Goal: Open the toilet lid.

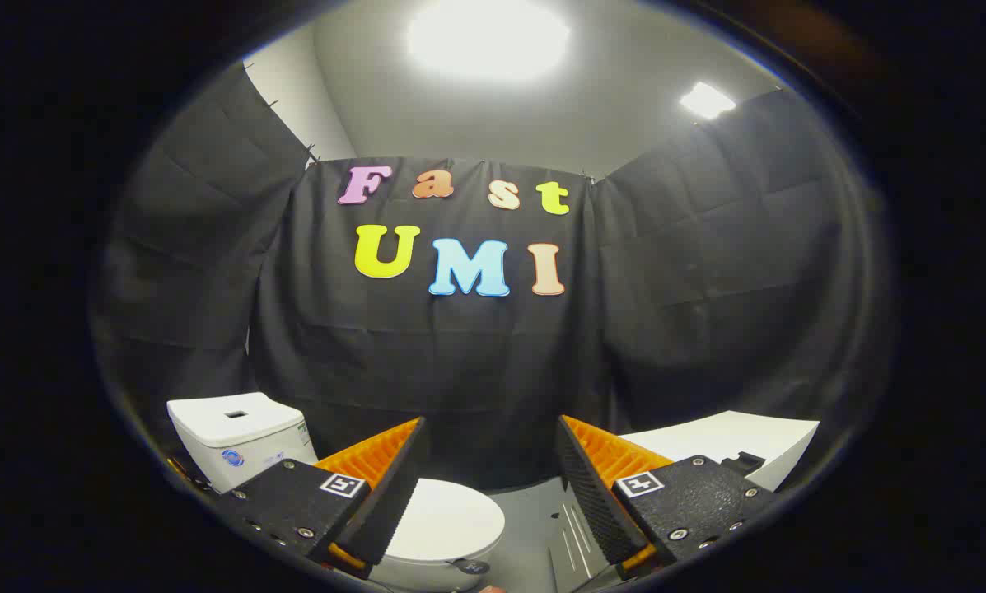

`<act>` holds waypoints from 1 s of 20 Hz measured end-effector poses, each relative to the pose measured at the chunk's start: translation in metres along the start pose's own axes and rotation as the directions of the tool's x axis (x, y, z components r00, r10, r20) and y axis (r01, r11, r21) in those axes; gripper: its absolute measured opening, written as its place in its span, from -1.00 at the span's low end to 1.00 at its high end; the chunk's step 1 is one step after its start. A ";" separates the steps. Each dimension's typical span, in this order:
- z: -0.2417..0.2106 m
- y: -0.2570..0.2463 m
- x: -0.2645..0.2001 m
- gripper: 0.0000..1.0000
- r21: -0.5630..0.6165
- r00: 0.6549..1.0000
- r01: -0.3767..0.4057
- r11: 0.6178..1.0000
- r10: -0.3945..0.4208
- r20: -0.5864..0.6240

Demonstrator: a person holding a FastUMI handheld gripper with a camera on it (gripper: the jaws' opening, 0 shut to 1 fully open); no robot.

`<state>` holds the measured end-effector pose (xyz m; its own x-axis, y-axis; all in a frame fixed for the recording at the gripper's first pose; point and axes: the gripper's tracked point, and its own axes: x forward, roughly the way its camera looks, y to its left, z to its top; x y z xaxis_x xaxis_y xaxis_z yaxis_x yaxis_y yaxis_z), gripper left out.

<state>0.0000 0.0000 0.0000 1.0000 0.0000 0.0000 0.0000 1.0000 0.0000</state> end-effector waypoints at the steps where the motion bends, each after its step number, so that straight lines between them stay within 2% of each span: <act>1: 0.000 0.002 0.000 0.89 -0.004 1.000 -0.006 1.000 0.006 0.002; 5: -0.008 0.012 0.003 0.89 -0.050 0.999 -0.031 0.998 0.030 -0.024; 11: -0.015 0.037 0.010 0.89 -0.058 0.994 -0.098 0.994 0.095 -0.045; 20: -0.010 0.019 0.010 0.90 0.001 0.998 -0.059 0.998 0.059 -0.011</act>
<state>0.0104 0.0195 -0.0099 0.9982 0.0594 -0.0109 -0.0594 0.9982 0.0006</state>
